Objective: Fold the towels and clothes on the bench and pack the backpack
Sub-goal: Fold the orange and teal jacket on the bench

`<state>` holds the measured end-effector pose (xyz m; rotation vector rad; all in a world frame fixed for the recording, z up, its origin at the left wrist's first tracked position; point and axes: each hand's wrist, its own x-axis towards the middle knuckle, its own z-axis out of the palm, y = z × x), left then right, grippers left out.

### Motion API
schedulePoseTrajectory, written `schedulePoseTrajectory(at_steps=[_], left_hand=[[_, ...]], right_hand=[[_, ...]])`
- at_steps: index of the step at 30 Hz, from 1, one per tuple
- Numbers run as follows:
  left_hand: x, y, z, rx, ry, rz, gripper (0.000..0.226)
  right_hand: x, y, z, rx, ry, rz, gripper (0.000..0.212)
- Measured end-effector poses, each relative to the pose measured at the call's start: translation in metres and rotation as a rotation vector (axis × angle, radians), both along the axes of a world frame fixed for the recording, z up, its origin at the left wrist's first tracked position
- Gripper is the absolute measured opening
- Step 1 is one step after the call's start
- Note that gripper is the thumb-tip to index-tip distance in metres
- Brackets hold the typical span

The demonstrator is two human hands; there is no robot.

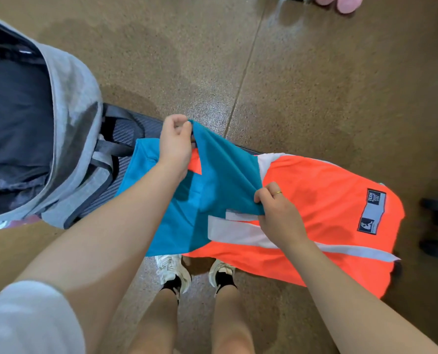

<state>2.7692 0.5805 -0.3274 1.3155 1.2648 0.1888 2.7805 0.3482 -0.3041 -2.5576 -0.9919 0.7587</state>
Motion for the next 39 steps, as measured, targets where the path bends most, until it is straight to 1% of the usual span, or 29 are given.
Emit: schedulePoseTrajectory(at_steps=[1, 2, 3, 4, 5, 6, 8, 9, 10, 14, 15, 16, 17, 19, 21, 22, 23, 24, 25, 26, 27, 29, 31, 32, 34, 37, 39], left_hand=[[-0.004, -0.006, 0.001, -0.065, -0.027, 0.013, 0.012], [-0.012, -0.013, 0.002, -0.094, 0.020, -0.031, 0.019], [-0.021, -0.021, 0.000, -0.087, 0.095, -0.109, 0.029], [-0.030, -0.029, -0.001, -0.044, 0.196, -0.203, 0.035], [-0.040, -0.036, -0.004, 0.000, 0.290, -0.290, 0.037], [-0.048, -0.043, -0.006, 0.033, 0.357, -0.356, 0.037], [-0.060, -0.056, -0.012, 0.061, 0.406, -0.447, 0.035], [-0.063, -0.061, -0.015, 0.076, 0.425, -0.477, 0.035], [-0.065, -0.064, -0.017, 0.091, 0.450, -0.491, 0.034], [-0.061, -0.063, -0.028, 0.203, 0.549, -0.543, 0.021], [-0.059, -0.063, -0.028, 0.206, 0.540, -0.548, 0.017], [-0.058, -0.064, -0.028, 0.194, 0.504, -0.524, 0.015], [-0.058, -0.063, -0.025, 0.162, 0.442, -0.467, 0.017], [-0.065, -0.058, -0.012, 0.088, 0.261, -0.296, 0.024], [-0.077, -0.046, 0.004, 0.083, 0.113, -0.157, 0.024], [-0.084, -0.041, 0.010, 0.082, 0.065, -0.120, 0.023], [-0.093, -0.038, 0.016, 0.077, 0.052, -0.121, 0.022], [-0.102, -0.037, 0.019, 0.086, 0.079, -0.169, 0.021], [-0.110, -0.037, 0.020, 0.107, 0.156, -0.265, 0.016], [-0.117, -0.038, 0.016, 0.134, 0.249, -0.377, 0.010], [-0.123, -0.039, 0.009, 0.159, 0.330, -0.462, 0.013], [-0.123, -0.037, -0.002, 0.210, 0.400, -0.504, 0.031], [-0.106, -0.031, -0.007, 0.312, 0.374, -0.476, 0.033], [-0.095, -0.027, -0.009, 0.376, 0.345, -0.469, 0.030], [-0.071, -0.018, -0.014, 0.438, 0.333, -0.479, 0.030], [-0.038, -0.006, -0.021, 0.367, 0.472, -0.475, 0.038], [-0.022, -0.002, -0.024, 0.334, 0.526, -0.542, 0.032]], right_hand=[[-0.002, -0.004, 0.002, -0.026, 0.071, 0.054, 0.037], [-0.005, -0.007, 0.004, -0.069, 0.209, 0.123, 0.037], [-0.007, -0.010, 0.004, -0.110, 0.346, 0.172, 0.040], [-0.010, -0.011, 0.004, -0.131, 0.421, 0.161, 0.041], [-0.013, -0.011, 0.004, -0.102, 0.435, 0.062, 0.037], [-0.013, -0.009, 0.003, -0.041, 0.400, -0.111, 0.028], [-0.007, -0.005, -0.006, 0.067, 0.266, -0.485, 0.012], [-0.004, -0.002, -0.011, 0.072, 0.236, -0.602, 0.012], [-0.001, 0.002, -0.016, 0.045, 0.246, -0.665, 0.016], [0.000, 0.020, -0.028, -0.067, 0.395, -0.747, 0.034], [-0.001, 0.024, -0.032, -0.075, 0.406, -0.774, 0.032], [-0.001, 0.028, -0.034, -0.073, 0.394, -0.802, 0.023], [-0.001, 0.031, -0.035, -0.065, 0.377, -0.832, 0.016], [-0.002, 0.034, -0.033, 0.013, 0.387, -0.926, 0.030], [-0.003, 0.032, -0.025, 0.254, 0.535, -1.101, 0.030], [-0.004, 0.032, -0.020, 0.351, 0.663, -1.167, 0.028], [-0.007, 0.030, -0.016, 0.394, 0.775, -1.196, 0.027], [-0.010, 0.029, -0.012, 0.363, 0.840, -1.192, 0.027], [-0.015, 0.028, -0.014, 0.288, 0.853, -1.174, 0.029], [-0.020, 0.027, -0.016, 0.204, 0.832, -1.158, 0.031], [-0.024, 0.026, -0.022, 0.120, 0.778, -1.129, 0.032], [-0.028, 0.026, -0.031, 0.004, 0.595, -1.066, 0.028], [-0.025, 0.030, -0.032, 0.007, 0.432, -1.047, 0.016], [-0.022, 0.032, -0.032, 0.040, 0.395, -1.043, 0.016], [-0.015, 0.038, -0.032, 0.101, 0.380, -1.018, 0.024], [-0.007, 0.051, -0.038, 0.092, 0.367, -0.986, 0.022], [-0.002, 0.057, -0.042, 0.052, 0.340, -0.969, 0.017]])
